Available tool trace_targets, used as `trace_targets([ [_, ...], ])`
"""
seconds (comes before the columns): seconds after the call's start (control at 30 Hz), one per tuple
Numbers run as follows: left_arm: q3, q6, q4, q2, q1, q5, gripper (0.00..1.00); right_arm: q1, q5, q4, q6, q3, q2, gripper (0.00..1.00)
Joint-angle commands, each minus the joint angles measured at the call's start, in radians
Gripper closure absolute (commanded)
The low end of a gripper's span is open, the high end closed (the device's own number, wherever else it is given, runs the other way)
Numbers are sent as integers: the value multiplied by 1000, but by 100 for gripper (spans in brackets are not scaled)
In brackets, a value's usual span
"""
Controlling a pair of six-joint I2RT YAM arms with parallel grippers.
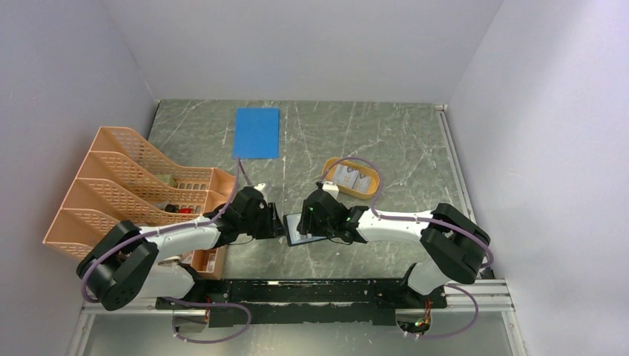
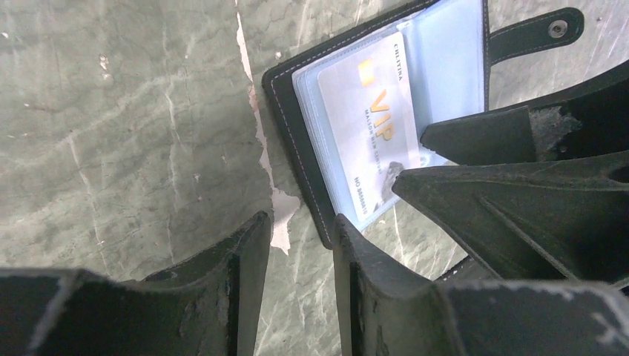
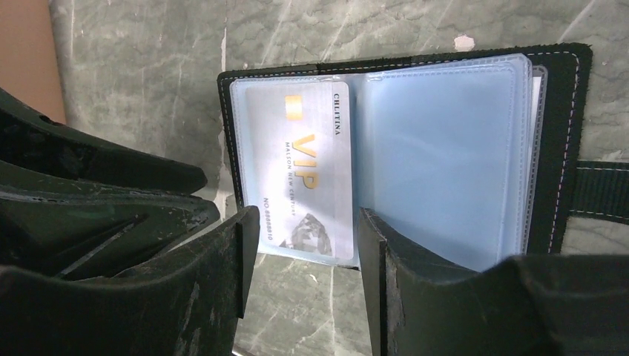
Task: Put the credit cards into the card holder
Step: Insert the credit card into the card holder.
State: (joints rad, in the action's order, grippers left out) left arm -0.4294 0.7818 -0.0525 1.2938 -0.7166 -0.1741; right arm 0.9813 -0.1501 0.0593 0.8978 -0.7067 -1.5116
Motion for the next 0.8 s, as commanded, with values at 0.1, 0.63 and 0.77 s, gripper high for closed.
trace_targets([
  [0.1, -50, -22, 26, -19, -1, 48, 59, 0, -42, 17, -23, -23, 3, 46],
  [0.63, -42, -13, -26, 47, 9, 27, 60, -3, 6, -13, -37, -35, -60, 46],
  [0.77, -39, -8, -42, 62, 10, 15, 60, 0, 31, -48, -46, -25, -51, 47],
])
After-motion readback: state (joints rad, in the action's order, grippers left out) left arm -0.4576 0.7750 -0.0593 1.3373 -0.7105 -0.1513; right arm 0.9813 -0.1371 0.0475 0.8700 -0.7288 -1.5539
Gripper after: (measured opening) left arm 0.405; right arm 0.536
